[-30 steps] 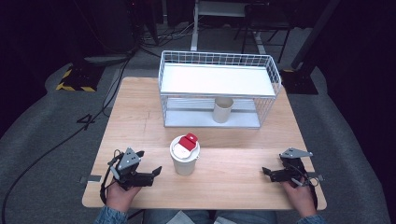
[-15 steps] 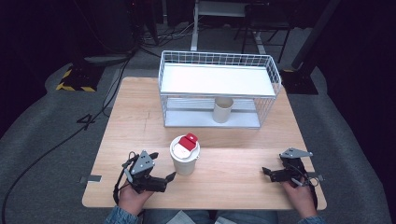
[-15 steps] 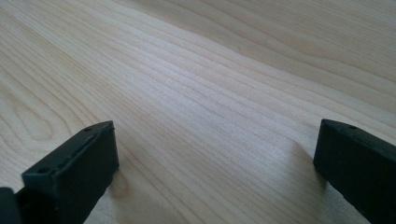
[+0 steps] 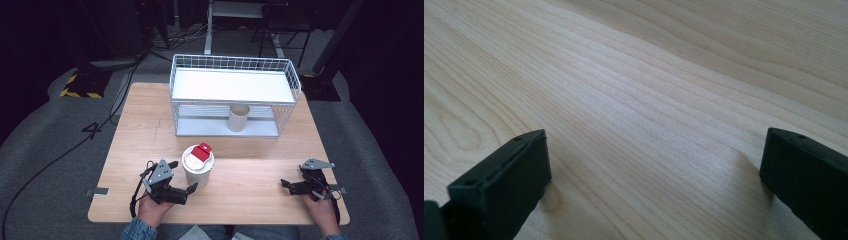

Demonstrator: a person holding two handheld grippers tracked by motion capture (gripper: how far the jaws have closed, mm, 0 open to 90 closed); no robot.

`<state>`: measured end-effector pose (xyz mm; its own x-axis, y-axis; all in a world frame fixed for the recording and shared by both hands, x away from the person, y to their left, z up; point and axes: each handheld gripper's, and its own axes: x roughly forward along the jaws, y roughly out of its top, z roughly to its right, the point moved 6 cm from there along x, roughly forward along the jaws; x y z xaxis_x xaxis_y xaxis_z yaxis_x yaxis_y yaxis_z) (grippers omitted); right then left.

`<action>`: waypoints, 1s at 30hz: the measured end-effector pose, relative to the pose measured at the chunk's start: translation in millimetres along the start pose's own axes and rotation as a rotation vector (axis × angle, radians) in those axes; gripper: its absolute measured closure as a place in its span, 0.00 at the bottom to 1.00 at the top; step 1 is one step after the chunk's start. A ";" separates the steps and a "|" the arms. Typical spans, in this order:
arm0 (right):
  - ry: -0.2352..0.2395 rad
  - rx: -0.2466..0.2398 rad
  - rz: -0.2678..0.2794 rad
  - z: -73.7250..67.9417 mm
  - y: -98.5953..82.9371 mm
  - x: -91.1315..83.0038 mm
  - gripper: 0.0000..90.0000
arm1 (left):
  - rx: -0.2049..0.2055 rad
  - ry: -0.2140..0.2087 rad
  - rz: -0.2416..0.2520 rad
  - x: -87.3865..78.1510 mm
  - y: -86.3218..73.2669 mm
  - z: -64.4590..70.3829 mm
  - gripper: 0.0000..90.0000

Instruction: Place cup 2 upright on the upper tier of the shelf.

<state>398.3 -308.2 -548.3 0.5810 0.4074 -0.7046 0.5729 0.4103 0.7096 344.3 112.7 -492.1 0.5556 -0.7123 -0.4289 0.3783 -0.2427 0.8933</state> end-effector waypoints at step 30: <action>-0.007 0.003 0.001 -0.3 -0.3 -0.3 0.00 | -0.035 0.014 0.070 43.5 4.8 3.2 0.10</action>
<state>397.8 -308.2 -548.2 0.5855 0.4020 -0.7040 0.5740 0.4077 0.7102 367.9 78.5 -506.0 0.5916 -0.7174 -0.3679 0.3641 -0.1694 0.9158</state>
